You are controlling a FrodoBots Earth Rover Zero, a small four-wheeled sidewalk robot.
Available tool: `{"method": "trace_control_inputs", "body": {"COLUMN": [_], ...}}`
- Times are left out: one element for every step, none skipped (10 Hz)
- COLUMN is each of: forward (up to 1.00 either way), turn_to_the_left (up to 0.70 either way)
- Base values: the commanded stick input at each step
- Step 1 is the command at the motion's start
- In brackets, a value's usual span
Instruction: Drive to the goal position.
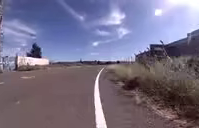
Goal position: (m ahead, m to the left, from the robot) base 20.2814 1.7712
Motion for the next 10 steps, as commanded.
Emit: {"method": "trace_control_inputs", "body": {"forward": [0.7, 0.7, 0.7, 0.7, 0.7, 0.7, 0.7, 0.7, 0.7, 0.74], "turn_to_the_left": [0.35, 0.35, 0.35, 0.33, 0.3, 0.0, 0.0, 0.0, 0.0, 0.0]}}
